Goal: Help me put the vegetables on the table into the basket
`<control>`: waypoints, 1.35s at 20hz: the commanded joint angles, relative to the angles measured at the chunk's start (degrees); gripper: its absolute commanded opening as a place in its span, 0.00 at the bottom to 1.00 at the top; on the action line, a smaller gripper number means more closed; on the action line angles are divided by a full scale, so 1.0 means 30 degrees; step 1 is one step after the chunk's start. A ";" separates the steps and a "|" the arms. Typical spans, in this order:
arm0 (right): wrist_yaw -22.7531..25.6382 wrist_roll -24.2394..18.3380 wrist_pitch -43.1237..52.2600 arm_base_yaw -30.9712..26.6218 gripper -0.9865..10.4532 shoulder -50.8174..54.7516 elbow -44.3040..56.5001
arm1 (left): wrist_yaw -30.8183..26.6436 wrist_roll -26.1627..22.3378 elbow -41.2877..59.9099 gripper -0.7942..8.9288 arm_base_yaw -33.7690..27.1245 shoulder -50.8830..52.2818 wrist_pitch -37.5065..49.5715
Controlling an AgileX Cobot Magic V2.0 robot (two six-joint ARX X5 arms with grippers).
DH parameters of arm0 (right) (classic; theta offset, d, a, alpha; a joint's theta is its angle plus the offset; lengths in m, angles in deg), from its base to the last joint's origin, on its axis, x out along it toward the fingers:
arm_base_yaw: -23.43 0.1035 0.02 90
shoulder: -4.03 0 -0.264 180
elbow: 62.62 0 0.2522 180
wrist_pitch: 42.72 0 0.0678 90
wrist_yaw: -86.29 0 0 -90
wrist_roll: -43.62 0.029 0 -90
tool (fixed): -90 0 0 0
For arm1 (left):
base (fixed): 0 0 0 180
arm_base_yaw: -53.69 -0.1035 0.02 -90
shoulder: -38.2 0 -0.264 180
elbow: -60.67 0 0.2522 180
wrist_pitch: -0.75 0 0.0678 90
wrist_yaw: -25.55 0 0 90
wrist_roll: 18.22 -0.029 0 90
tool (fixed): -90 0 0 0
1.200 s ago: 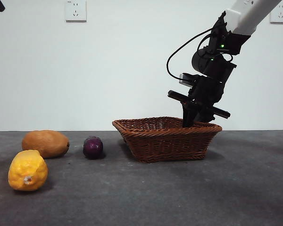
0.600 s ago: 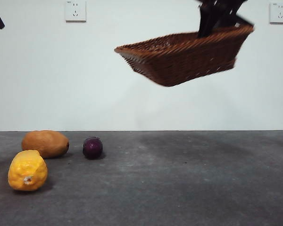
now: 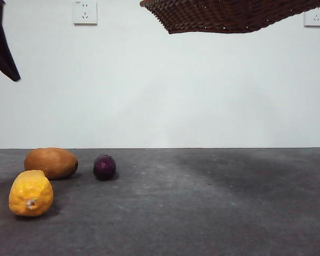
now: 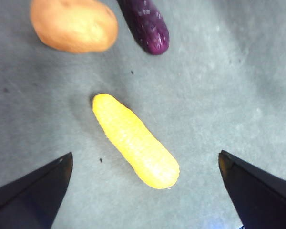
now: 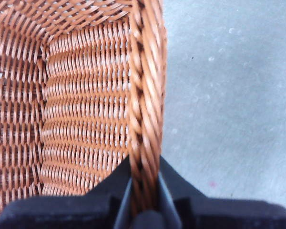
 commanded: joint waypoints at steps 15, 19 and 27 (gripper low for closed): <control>-0.1304 0.2310 0.9857 0.0029 0.08 0.3534 1.5271 | -0.2470 0.2164 -0.0051 0.79 0.1923 -0.2076 0.1093; -0.1559 0.2302 1.0367 -0.0007 0.08 0.3759 1.5263 | -0.3832 0.2849 -0.0051 0.79 0.2856 -0.2914 0.0794; -0.2120 0.1756 1.0324 0.0000 0.08 0.3752 1.5263 | -0.5195 0.6849 -0.0051 0.79 0.5340 -0.7796 0.2732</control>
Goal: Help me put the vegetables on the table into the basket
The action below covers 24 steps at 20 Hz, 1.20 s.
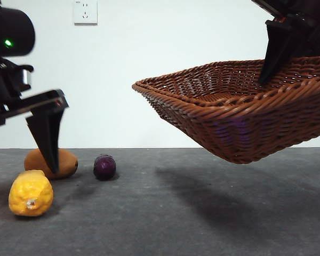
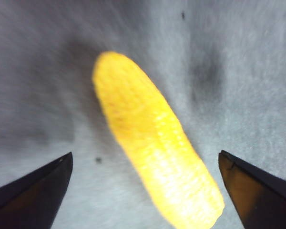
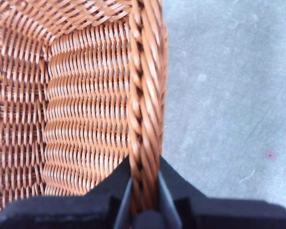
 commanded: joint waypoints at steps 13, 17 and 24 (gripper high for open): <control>-0.0401 -0.1217 0.0197 0.0015 0.08 0.0124 0.0160 | 0.0321 0.2390 -0.0124 0.07 0.1413 -0.1596 0.1290; -0.0882 -0.1195 0.0138 0.0015 0.08 0.0124 0.0160 | 0.0306 0.1698 -0.0255 0.07 0.1413 -0.1406 0.1297; -0.0801 -0.0495 -0.0044 0.0044 0.08 -0.0066 0.0233 | 0.0313 -0.1916 -0.0255 0.07 0.1523 0.4991 0.0612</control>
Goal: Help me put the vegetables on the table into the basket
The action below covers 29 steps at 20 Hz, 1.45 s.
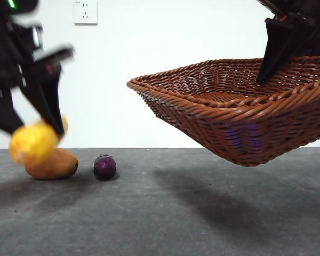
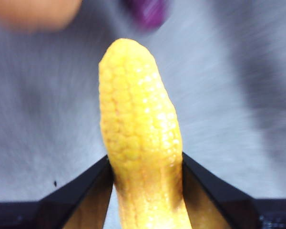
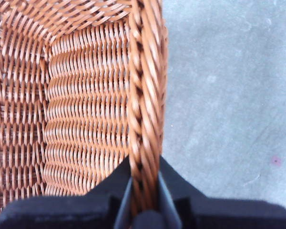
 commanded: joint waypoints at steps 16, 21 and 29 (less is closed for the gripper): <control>0.4197 0.5195 0.1880 0.5799 0.08 -0.3038 0.0510 | 0.0809 -0.2317 -0.0073 0.07 0.5887 0.2973 0.1960; 0.4095 0.5209 0.1872 0.5799 0.08 -0.3038 0.0510 | 0.2113 -0.2251 -0.0073 0.07 0.7293 -0.0335 0.4393; 0.3745 0.5136 0.1945 0.5799 0.08 -0.3038 0.0510 | 0.2259 -0.1574 -0.0073 0.49 0.8094 -0.3279 0.6368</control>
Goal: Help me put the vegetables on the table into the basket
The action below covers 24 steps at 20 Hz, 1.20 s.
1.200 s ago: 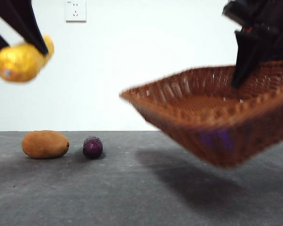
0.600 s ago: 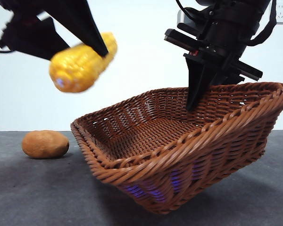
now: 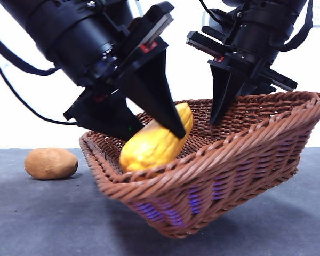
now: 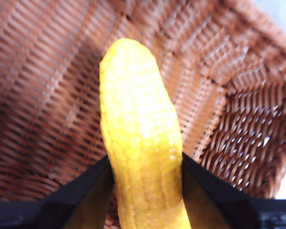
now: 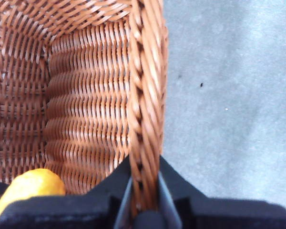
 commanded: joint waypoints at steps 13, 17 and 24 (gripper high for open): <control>-0.0554 -0.0204 0.0568 -0.0408 0.08 0.0029 0.0058 | -0.0313 -0.1129 -0.4350 0.63 -0.0758 0.0765 -0.4947; -0.0707 -0.1239 -0.0393 -0.1326 0.08 0.0299 -0.0277 | -0.5195 -0.6302 -0.8881 0.63 -0.2361 0.1326 -1.0826; -0.2710 -0.2499 -0.0852 -0.4058 0.08 0.2914 -0.1137 | -0.6776 -0.9500 -1.0156 0.63 -1.0273 0.0933 -1.2794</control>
